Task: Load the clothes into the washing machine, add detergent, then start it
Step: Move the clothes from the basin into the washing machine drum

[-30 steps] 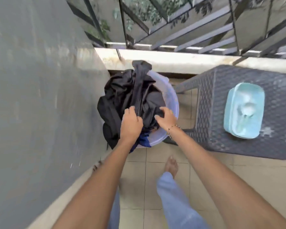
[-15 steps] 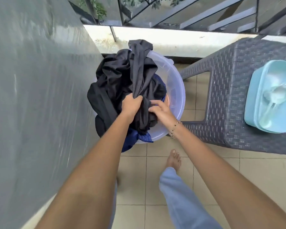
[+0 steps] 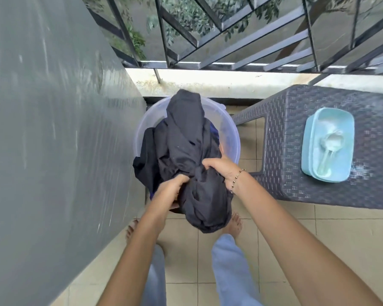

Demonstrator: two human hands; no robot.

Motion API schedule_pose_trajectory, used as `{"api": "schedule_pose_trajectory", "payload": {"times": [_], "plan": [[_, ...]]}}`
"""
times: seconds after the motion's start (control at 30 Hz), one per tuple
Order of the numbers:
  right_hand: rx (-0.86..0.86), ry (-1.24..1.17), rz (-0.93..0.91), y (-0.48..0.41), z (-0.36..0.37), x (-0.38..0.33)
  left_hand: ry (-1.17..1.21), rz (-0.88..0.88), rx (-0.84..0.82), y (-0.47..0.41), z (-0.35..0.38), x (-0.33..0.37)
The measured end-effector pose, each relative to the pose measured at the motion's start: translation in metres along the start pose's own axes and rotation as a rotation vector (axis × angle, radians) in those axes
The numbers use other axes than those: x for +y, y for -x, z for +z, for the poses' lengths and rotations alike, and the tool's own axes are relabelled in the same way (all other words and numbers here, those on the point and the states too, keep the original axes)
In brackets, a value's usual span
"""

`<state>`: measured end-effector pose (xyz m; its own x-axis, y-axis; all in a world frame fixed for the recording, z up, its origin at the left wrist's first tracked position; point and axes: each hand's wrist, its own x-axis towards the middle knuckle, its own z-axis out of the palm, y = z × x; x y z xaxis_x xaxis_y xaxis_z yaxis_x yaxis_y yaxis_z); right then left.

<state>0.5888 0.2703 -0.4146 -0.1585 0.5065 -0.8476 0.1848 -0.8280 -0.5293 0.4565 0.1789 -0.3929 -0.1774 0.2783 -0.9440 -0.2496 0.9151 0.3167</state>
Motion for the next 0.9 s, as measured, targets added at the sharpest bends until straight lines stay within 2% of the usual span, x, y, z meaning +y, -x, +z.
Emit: {"api": "schedule_pose_trajectory", "payload": {"times": [0.07,0.1,0.13,0.17,0.23,0.27,0.33,0.4,0.5,0.57,0.6,0.7,0.73,0.83,0.9], "plan": [[0.024,-0.073,0.027,0.006,0.000,0.003,0.135,0.139,0.227,-0.004,-0.015,-0.014],[0.011,-0.094,0.047,0.008,-0.001,0.005,0.158,0.190,0.301,-0.005,-0.023,-0.018],[-0.027,-0.089,0.070,0.013,-0.003,0.007,0.183,0.187,0.306,-0.005,-0.029,-0.017],[-0.100,-0.059,0.096,0.019,-0.003,0.006,0.247,0.142,0.252,-0.008,-0.035,-0.014],[-0.281,0.068,0.151,0.029,-0.003,0.002,0.467,0.049,-0.038,-0.020,-0.041,-0.001],[-0.351,0.130,0.155,0.032,-0.002,-0.001,0.509,0.050,-0.125,-0.022,-0.043,0.003],[-0.389,0.212,0.137,0.035,0.002,-0.006,0.390,0.075,-0.125,-0.026,-0.041,0.018],[-0.257,0.149,0.090,0.029,-0.002,-0.008,0.290,0.146,-0.065,-0.031,-0.035,0.030],[-0.079,0.103,-0.101,0.024,-0.014,-0.013,0.347,0.166,-0.220,-0.027,-0.029,0.055],[-0.083,0.191,-0.278,0.023,-0.020,-0.019,0.358,0.151,-0.289,-0.028,-0.028,0.062],[-0.125,0.210,-0.308,0.021,-0.022,-0.022,0.330,0.117,-0.288,-0.028,-0.031,0.062],[-0.346,0.303,-0.236,0.018,-0.020,-0.024,0.181,-0.010,-0.235,-0.023,-0.035,0.065],[-0.369,0.373,-0.201,0.019,-0.018,-0.024,0.187,-0.019,-0.227,-0.022,-0.036,0.066],[-0.224,0.386,-0.168,0.017,-0.017,-0.023,0.397,0.171,-0.206,-0.020,-0.038,0.064],[-0.062,0.296,-0.175,0.016,-0.016,-0.020,0.415,0.274,-0.113,-0.014,-0.038,0.053]]}}
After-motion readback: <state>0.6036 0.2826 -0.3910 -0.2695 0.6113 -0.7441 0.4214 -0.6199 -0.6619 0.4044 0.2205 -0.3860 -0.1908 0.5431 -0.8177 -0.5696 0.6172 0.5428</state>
